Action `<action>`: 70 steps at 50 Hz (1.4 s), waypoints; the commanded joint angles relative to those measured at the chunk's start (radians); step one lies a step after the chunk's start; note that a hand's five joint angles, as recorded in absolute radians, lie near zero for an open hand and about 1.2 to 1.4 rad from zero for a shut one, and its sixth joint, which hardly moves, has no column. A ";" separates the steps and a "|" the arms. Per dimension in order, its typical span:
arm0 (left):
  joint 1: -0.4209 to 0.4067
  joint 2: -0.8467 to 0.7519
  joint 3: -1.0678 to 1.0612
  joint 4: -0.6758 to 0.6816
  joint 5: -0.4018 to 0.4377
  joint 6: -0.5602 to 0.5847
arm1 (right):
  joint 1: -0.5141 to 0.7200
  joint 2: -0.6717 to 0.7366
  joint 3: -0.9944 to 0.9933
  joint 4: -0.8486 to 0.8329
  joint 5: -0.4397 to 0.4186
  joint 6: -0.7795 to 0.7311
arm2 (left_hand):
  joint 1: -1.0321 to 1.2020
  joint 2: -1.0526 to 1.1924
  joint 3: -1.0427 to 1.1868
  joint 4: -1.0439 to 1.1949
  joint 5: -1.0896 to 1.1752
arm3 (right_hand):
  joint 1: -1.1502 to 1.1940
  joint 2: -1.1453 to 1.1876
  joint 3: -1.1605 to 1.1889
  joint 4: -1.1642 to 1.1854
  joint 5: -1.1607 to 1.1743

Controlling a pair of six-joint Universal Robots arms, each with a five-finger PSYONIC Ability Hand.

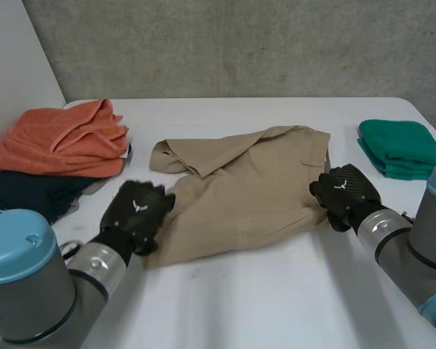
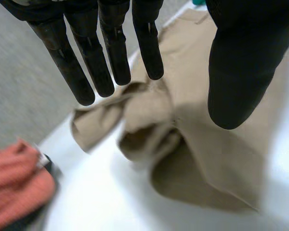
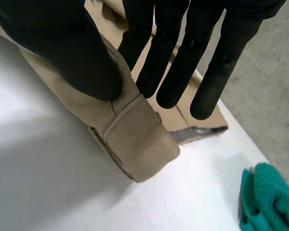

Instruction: Fold the laundry.

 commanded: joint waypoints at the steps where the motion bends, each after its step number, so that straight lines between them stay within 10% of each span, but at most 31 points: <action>1: -0.003 -0.007 -0.021 -0.105 0.003 -0.110 | 0.004 0.033 -0.015 -0.002 0.050 0.005 | 0.040 0.038 0.035 0.044 0.050 | 0.297 0.215 0.207 0.199 0.215; 19: 0.010 -0.193 0.088 -0.045 0.002 -0.113 | 0.002 0.034 -0.003 -0.007 0.048 0.014 | 0.093 0.091 0.088 0.096 0.103 | 0.297 0.215 0.207 0.199 0.215; 24: 0.003 -0.199 0.096 -0.037 0.000 -0.115 | 0.004 0.033 -0.004 -0.010 0.050 0.014 | 0.623 0.621 0.618 0.626 0.633 | 0.297 0.215 0.207 0.199 0.215; 36: 0.007 0.169 0.148 -0.013 -0.011 -0.126 | 0.007 -0.129 -0.110 0.163 0.057 -0.006 | 0.800 0.798 0.795 0.804 0.810 | 0.297 0.215 0.207 0.199 0.215; 48: 0.017 0.344 0.507 -0.301 -0.006 -0.132 | -0.003 -0.309 -0.561 0.472 0.056 0.003 | 0.800 0.798 0.795 0.804 0.810 | 0.297 0.215 0.207 0.199 0.215; 63: 0.029 -0.148 0.710 -0.352 0.000 -0.129 | 0.010 0.000 -0.595 0.467 0.071 0.003 | 0.800 0.798 0.795 0.804 0.810 | 0.297 0.215 0.207 0.199 0.215; 70: 0.059 -0.303 0.980 -0.210 -0.004 -0.129 | 0.042 0.119 -0.693 0.187 0.158 0.017 | 0.800 0.798 0.795 0.804 0.810 | 0.297 0.215 0.207 0.199 0.215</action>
